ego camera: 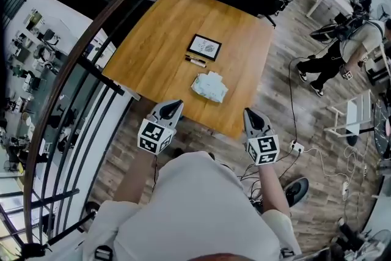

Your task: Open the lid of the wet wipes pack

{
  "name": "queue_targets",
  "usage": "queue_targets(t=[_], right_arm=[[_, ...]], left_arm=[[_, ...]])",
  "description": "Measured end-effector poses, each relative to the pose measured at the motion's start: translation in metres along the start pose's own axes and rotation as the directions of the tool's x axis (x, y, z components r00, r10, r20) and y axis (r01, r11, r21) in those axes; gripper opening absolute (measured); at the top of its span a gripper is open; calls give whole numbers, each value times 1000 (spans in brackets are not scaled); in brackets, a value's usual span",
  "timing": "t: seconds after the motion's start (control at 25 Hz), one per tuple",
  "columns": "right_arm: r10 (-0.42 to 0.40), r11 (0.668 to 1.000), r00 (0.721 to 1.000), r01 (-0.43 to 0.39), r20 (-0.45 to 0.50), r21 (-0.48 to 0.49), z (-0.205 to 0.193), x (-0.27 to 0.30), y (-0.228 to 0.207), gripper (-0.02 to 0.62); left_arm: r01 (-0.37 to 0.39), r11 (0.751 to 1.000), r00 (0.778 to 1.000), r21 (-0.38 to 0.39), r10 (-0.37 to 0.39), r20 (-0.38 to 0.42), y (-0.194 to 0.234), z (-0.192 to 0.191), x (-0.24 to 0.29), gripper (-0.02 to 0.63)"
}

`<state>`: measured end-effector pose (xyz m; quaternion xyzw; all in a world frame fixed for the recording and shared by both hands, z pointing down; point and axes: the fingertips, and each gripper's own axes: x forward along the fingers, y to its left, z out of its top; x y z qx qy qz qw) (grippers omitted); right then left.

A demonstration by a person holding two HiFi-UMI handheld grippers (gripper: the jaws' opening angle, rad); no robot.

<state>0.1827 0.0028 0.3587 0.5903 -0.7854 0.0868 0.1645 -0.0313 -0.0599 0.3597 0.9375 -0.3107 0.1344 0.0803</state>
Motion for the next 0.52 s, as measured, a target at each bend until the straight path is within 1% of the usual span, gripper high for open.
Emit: queue_targets(t=[0.52], right_arm=[[1,1000,1000,-1,7,-8,5,-1,2,2]], left_arm=[[2,1000,1000,-8,-2,-1,-2,-1,-4,-6]])
